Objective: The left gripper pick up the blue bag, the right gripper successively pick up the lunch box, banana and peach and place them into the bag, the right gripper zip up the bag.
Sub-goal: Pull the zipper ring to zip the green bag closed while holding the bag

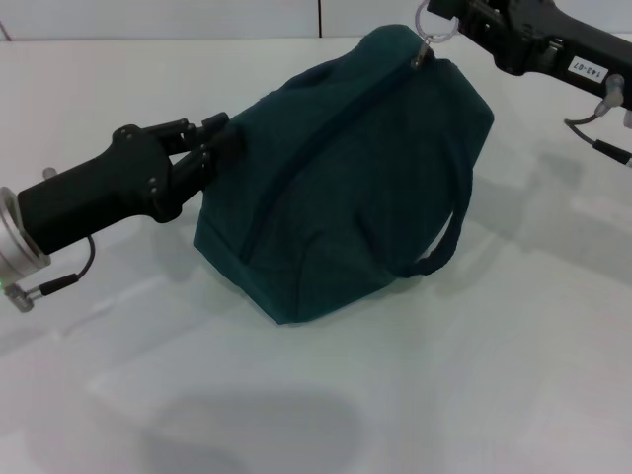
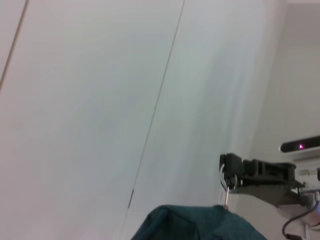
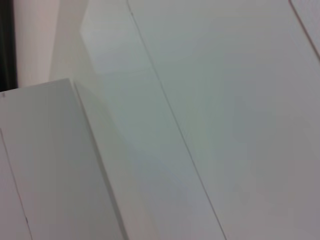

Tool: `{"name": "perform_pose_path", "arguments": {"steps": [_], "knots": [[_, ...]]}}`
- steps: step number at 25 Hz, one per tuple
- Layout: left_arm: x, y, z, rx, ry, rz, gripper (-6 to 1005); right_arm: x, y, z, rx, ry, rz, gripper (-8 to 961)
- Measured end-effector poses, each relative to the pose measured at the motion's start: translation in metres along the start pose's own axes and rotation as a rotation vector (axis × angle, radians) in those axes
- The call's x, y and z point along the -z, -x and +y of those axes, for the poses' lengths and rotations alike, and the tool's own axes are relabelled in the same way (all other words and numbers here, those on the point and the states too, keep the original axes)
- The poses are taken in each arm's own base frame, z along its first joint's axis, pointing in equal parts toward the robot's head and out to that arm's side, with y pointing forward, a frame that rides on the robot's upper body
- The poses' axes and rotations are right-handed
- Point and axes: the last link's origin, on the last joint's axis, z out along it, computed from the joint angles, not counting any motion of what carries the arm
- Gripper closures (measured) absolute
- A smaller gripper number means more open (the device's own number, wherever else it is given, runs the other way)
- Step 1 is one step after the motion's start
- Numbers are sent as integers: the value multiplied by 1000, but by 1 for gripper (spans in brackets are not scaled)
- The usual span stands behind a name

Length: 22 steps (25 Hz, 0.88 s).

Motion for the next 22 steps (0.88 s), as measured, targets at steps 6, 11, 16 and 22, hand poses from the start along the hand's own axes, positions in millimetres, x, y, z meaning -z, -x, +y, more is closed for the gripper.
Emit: {"name": "perform_pose_path", "arguments": {"steps": [6,11,16,22], "knots": [[-1,-3,1,9,-8,41,783,1,-1,-4,-26,-14,5,898],[1,-24,-2,-12,18,20,676,4,0,-8,-43,-31,-15,898],[-23,-59,1,-22,135,-143,528,1,0,-10,-54,-37,-21,897],[-82,-106,16,19,189,-371,177,-10,-1,-11,-72,-24,-18,896]]}}
